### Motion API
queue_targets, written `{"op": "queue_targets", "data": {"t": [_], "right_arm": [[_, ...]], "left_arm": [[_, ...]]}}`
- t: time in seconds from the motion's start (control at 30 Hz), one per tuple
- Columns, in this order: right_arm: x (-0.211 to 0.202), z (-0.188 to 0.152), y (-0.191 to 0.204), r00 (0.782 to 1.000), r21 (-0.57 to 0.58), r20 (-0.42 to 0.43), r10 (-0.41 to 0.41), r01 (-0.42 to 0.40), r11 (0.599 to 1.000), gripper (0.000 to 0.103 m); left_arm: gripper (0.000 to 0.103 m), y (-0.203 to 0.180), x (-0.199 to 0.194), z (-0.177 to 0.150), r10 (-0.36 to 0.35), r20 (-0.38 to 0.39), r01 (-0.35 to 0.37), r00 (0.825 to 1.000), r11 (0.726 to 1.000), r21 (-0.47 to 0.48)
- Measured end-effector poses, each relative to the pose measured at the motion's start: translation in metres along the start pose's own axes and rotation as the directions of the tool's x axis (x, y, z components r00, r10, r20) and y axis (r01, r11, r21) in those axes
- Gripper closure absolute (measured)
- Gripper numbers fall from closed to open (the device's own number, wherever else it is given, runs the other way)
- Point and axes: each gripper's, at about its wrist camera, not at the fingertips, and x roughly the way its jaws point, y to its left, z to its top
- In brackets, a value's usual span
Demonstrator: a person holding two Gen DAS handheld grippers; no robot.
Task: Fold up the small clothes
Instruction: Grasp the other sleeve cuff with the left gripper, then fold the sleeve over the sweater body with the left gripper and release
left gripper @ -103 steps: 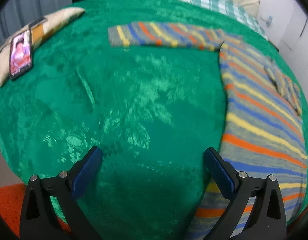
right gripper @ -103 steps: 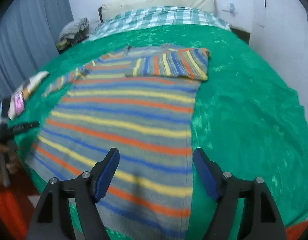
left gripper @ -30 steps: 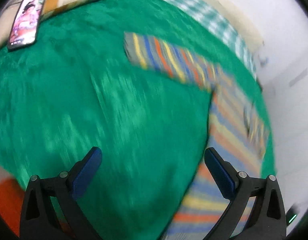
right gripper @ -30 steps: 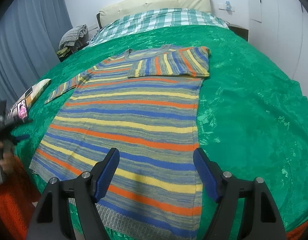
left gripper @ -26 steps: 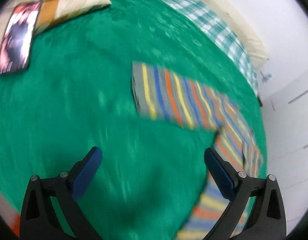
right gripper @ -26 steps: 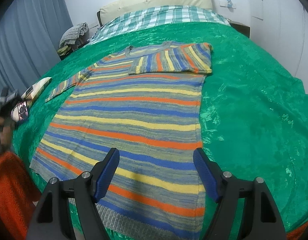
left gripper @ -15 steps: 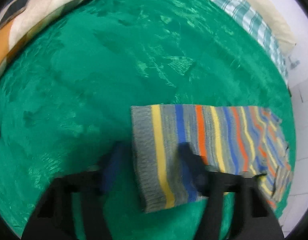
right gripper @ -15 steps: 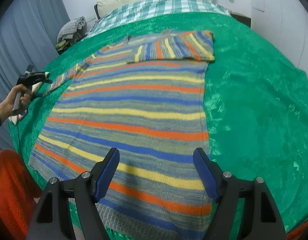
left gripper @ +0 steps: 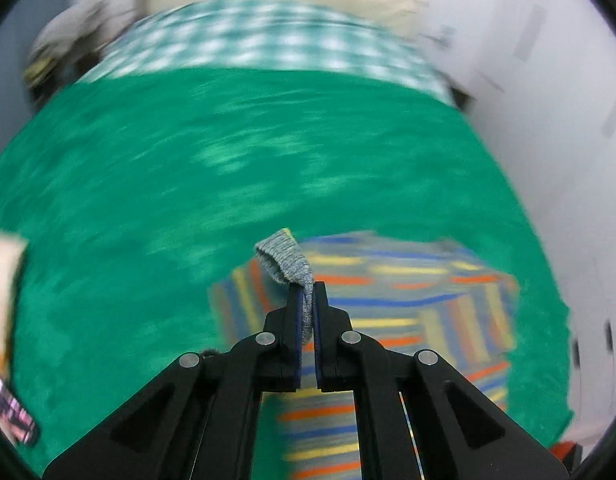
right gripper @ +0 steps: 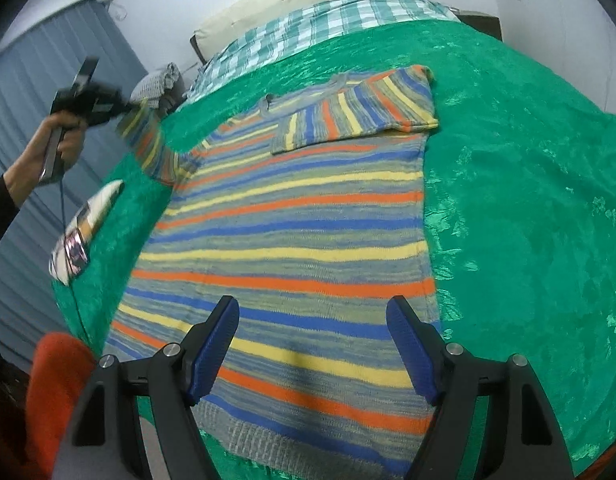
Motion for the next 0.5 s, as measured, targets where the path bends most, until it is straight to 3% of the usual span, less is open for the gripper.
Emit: {"op": "queue_targets", "data": {"t": [0.13,0.23,0.27,0.3,0.33,0.37,0.5], "right_arm": [[-0.007,0.002,-0.008,1.0,0.037,0.015,-0.005,0.005,0.999,0.027],[-0.009,0.002,-0.013,1.0,0.058,0.02,-0.009,0.007,0.998,0.027],[-0.009,0.002,-0.014,1.0,0.063,0.02,-0.009,0.008,0.998,0.027],[-0.009,0.003,-0.016,1.0,0.067,0.02,-0.01,0.008,0.998,0.027],[-0.009,0.003,-0.016,1.0,0.071,0.02,-0.012,0.01,0.997,0.027],[-0.009,0.003,-0.017,1.0,0.074,0.021,-0.013,0.012,0.997,0.027],[-0.011,0.004,-0.02,1.0,0.089,0.024,0.001,-0.003,0.996,0.027]], "left_arm": [[0.1,-0.091,0.028,-0.007,-0.082,-0.008,0.082,0.997,0.985,0.149],[0.092,-0.138,0.065,-0.023,-0.076,-0.021,0.078,0.997,0.981,0.177],[0.075,-0.143,0.074,-0.029,-0.075,-0.042,0.081,0.996,0.982,0.17],[0.039,-0.147,0.087,-0.036,-0.058,-0.083,0.071,0.995,0.984,0.162],[0.027,-0.148,0.096,-0.045,-0.018,-0.105,0.035,0.994,0.987,0.157],[0.022,-0.148,0.099,-0.053,0.012,-0.091,0.002,0.996,0.988,0.154],[0.022,-0.11,0.082,-0.089,-0.001,-0.058,0.008,0.998,0.994,0.107]]}}
